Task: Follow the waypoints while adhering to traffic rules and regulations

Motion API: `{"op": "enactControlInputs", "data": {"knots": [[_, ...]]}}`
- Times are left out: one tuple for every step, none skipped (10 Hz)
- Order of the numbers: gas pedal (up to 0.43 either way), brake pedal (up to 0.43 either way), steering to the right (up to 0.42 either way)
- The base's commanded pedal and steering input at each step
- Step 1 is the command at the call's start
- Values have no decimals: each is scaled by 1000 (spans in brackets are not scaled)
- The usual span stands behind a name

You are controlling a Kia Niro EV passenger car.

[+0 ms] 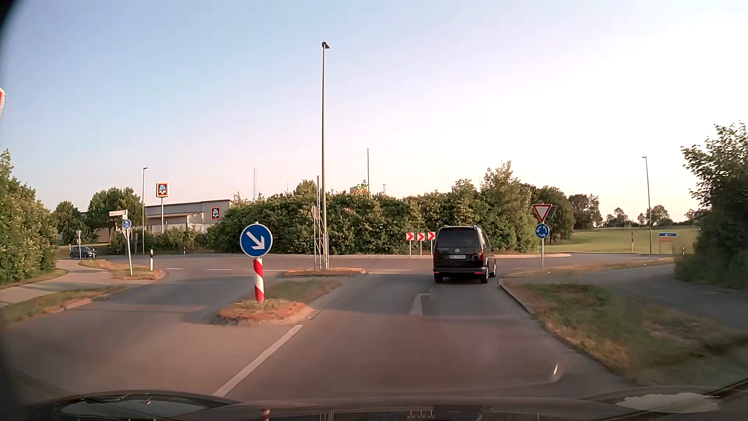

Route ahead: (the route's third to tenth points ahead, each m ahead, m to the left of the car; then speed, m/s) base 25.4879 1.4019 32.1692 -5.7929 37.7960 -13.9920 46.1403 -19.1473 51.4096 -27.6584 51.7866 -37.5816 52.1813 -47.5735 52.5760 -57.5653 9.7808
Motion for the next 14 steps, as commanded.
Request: {"op": "enactControlInputs", "data": {"knots": [[0, 274, 14], [0, 268, 16], [0, 238, 18], [0, 189, 22], [0, 171, 26], [0, 152, 31], [0, 134, 39], [0, 128, 46], [0, 104, 54], [0, 85, 64], [0, 61, 73], [0, 49, 87], [0, 18, 103], [0, 18, 115]]}}
